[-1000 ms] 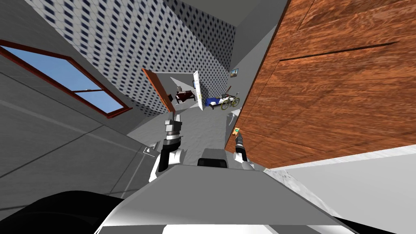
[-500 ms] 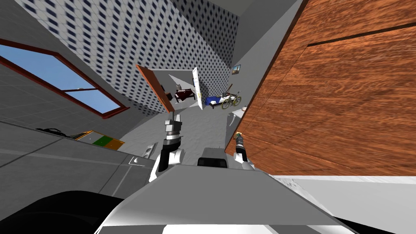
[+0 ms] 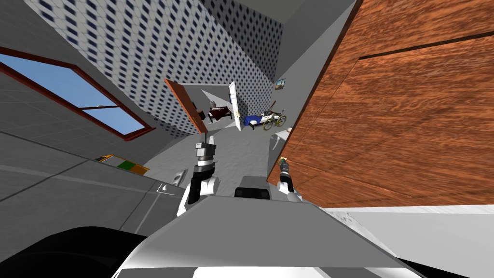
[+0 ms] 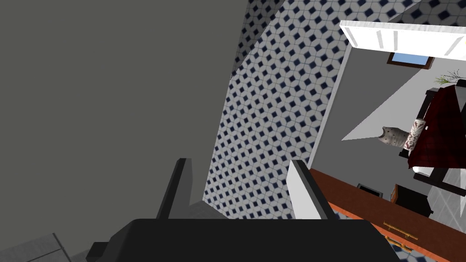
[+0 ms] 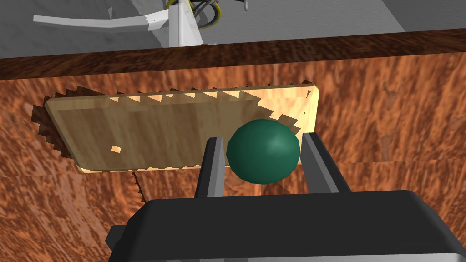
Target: Push the door open
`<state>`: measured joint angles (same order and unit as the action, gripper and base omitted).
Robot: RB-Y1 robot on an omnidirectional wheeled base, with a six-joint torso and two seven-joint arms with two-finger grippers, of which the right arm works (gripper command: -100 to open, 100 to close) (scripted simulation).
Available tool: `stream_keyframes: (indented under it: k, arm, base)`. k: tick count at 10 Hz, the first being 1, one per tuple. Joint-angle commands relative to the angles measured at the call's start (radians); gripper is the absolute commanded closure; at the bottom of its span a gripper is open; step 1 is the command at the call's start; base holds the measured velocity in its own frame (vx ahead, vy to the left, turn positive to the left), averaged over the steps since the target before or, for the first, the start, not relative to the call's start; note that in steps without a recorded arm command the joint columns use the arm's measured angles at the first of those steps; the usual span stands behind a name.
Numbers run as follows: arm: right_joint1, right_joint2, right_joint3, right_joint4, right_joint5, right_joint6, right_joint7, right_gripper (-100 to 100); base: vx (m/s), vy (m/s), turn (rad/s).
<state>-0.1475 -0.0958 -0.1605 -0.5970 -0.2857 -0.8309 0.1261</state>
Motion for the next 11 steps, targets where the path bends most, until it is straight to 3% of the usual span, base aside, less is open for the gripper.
stream_keyframes:
  k: [1,5,8,11]
  arm:
    - [0.0,-0.003,-0.013,0.001,-0.009,0.001,0.005,100]
    - [-0.001,-0.01,-0.038,0.002,-0.027,0.003,0.015,100]
    - [-0.002,-0.021,-0.087,0.005,-0.062,0.006,0.035,100]
    - [-0.002,-0.028,-0.117,0.007,-0.083,0.009,0.046,100]
  base:
    - [0.135,0.006,-0.033]
    - [0.182,0.007,-0.039]
    - [0.212,0.042,-0.062]
    - [0.212,0.013,-0.063]
